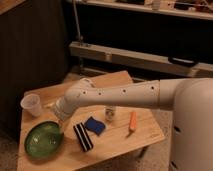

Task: Pick up the ceramic bowl

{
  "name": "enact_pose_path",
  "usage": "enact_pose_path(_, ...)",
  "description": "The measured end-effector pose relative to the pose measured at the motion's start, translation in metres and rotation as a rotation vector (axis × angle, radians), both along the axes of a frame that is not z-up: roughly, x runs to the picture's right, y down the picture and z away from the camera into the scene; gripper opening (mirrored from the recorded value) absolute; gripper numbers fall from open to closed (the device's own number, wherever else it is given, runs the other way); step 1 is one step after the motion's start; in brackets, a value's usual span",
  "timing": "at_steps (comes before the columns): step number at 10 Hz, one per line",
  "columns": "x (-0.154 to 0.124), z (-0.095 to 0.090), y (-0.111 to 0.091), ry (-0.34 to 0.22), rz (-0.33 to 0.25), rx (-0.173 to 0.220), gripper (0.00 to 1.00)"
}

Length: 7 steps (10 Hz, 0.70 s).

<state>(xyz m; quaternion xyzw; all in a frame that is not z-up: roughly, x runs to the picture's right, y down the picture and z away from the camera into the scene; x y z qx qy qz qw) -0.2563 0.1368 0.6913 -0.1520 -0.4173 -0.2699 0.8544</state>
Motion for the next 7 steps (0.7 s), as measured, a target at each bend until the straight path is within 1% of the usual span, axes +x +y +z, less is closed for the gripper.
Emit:
enact_pose_path(4, -0.0006, -0.0002, 0.0001, 0.0, -0.001, 0.0, 0.79)
enact_pose_path(5, 0.0, -0.0006, -0.0002, -0.002, -0.016, 0.009, 0.79)
enact_pose_path(6, -0.0035, -0.0034, 0.0011, -0.016, -0.072, 0.033, 0.79)
enact_pose_path(7, -0.0082, -0.0063, 0.0028, -0.049, -0.143, 0.07, 0.79)
